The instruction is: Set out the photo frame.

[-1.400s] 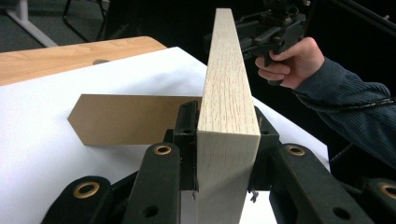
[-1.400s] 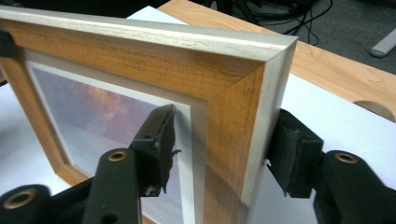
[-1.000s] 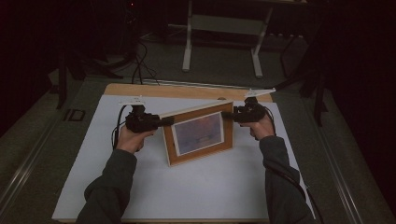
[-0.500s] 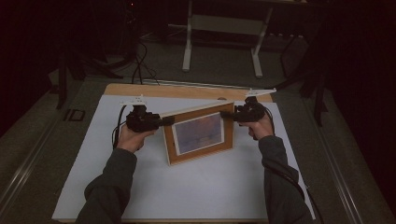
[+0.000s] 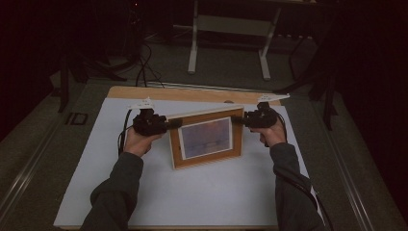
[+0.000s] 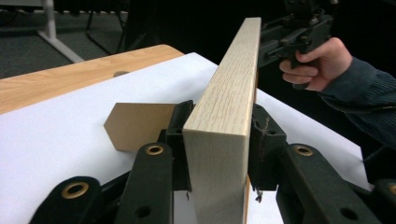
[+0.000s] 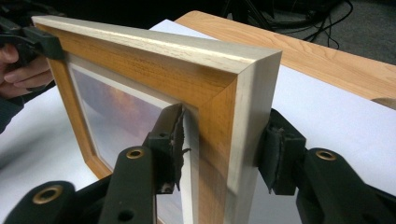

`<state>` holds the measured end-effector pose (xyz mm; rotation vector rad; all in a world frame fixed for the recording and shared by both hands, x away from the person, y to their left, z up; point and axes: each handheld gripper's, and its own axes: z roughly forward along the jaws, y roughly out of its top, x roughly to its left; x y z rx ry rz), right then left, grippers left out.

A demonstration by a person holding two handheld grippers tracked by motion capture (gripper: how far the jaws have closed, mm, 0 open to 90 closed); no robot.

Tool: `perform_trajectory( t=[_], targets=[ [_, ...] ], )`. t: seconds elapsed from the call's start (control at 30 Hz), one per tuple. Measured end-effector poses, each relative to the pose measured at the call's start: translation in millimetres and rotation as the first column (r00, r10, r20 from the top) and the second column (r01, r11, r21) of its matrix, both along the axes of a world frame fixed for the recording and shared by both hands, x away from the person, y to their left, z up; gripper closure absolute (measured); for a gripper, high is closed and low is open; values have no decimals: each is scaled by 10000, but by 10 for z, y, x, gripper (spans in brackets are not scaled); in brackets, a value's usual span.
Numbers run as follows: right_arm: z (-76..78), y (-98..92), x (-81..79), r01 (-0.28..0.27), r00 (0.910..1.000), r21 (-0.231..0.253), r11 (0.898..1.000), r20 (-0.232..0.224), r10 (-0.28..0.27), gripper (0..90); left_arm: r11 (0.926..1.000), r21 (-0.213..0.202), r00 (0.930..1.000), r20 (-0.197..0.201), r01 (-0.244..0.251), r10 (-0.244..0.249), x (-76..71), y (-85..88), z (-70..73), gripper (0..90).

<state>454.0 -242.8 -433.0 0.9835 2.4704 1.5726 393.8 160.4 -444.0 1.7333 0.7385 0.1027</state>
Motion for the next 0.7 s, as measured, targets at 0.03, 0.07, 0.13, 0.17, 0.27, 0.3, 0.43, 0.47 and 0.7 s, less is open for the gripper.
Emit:
perform_trajectory(
  t=[0.03,0.07,0.13,0.17,0.27,0.3,0.43,0.47,0.7],
  targets=[
    [-3,-7,-5,-6,10000,28,10000,16,5,559,10000,24,10000,4,-80,80,-4,-8,3,657],
    [-5,-14,-9,-17,10000,30,10000,18,17,565,9999,51,9999,1,-143,143,-7,-15,5,652],
    [-10,-25,-14,-48,10000,67,10000,26,48,576,9994,137,9995,-5,-314,314,-19,-26,14,639],
    [-9,-29,-17,-45,10000,62,10000,29,45,582,9989,208,9991,-26,-426,427,-28,-29,20,630],
    [-8,-38,-26,-39,10000,59,10000,79,38,597,9964,393,9971,-50,-752,754,-66,-24,31,598],
    [-7,-42,-28,-37,10000,58,10000,77,36,601,9954,445,9963,-51,-849,852,-82,-14,29,588],
    [-11,-51,-35,-16,9999,89,10000,122,15,610,9922,427,9931,-76,-1167,1171,-169,42,18,569],
    [-10,-52,-36,-7,9999,75,10000,125,6,611,9908,499,9921,5,-1256,1257,-191,54,21,570],
    [-8,-56,-53,73,9998,47,10000,179,-74,618,9872,771,9901,1,-1398,1402,-240,61,51,672]
  ],
)
